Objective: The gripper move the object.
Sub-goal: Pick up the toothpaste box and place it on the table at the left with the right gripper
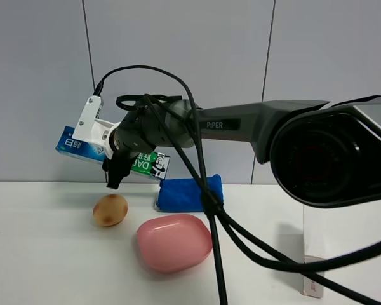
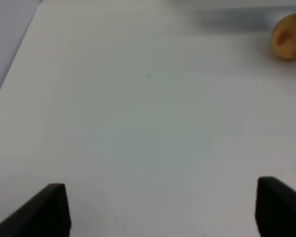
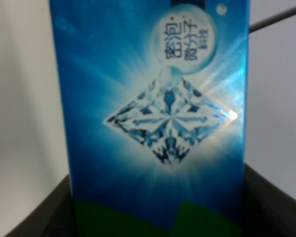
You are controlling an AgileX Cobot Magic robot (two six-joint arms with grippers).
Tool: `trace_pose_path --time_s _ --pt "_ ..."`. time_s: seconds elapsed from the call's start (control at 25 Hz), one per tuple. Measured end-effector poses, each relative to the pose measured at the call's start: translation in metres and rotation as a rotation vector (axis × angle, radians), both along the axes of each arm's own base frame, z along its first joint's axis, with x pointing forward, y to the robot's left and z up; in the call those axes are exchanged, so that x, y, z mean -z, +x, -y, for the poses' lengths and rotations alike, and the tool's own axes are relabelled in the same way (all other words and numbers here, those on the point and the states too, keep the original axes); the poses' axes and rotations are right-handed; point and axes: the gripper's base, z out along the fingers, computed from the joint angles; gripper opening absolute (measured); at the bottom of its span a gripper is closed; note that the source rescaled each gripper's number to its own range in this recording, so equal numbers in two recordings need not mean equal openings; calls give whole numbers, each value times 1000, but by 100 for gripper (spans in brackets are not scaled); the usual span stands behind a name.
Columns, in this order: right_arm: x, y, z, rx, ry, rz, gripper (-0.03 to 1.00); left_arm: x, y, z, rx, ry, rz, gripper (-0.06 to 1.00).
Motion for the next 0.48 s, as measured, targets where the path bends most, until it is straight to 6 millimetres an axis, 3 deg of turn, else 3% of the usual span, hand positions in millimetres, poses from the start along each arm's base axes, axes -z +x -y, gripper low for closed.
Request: trace_pose_path --time_s 0.2,0.48 --pt "0 0 -1 -9 13 5 0 0 0 0 0 0 0 100" --pt "16 0 -6 -35 44 -9 0 0 0 0 0 0 0 100"
